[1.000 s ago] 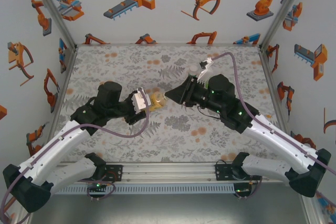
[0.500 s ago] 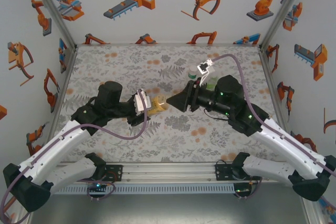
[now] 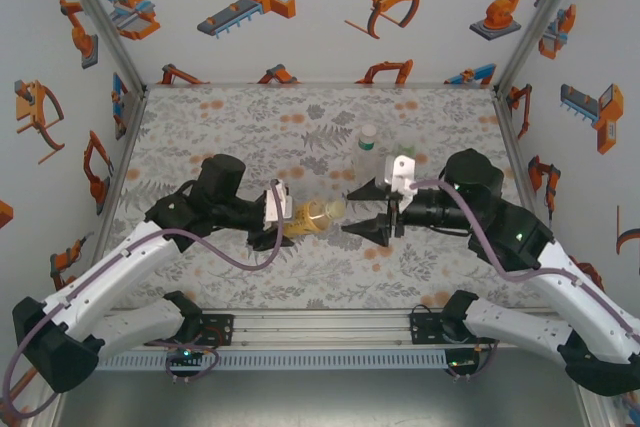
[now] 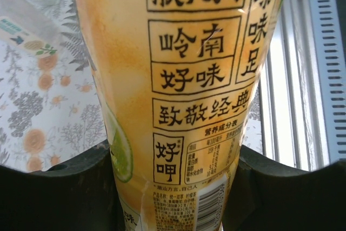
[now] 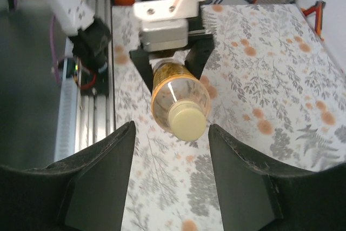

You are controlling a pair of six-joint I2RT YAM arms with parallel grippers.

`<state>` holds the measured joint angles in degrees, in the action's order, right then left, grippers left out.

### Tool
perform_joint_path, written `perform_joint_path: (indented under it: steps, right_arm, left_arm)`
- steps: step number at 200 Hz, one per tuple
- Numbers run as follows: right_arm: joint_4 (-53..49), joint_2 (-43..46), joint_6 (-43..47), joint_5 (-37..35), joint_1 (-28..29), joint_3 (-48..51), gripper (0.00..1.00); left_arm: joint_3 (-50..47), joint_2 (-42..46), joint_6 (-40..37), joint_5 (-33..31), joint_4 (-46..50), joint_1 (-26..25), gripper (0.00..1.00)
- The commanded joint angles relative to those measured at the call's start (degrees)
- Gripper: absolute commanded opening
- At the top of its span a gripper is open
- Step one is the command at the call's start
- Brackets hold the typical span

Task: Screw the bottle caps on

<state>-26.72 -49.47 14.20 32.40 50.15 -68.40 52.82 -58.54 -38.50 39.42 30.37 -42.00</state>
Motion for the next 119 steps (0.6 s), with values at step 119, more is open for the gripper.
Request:
perform_joint_path:
  steps: [119]
  right_arm:
    - [-6.7,-3.7,16.5,5.7,0.3,-0.3,0.46]
  left_arm:
    - [3.6,-2.6,-4.8,4.9,7.2,-2.7,0.00]
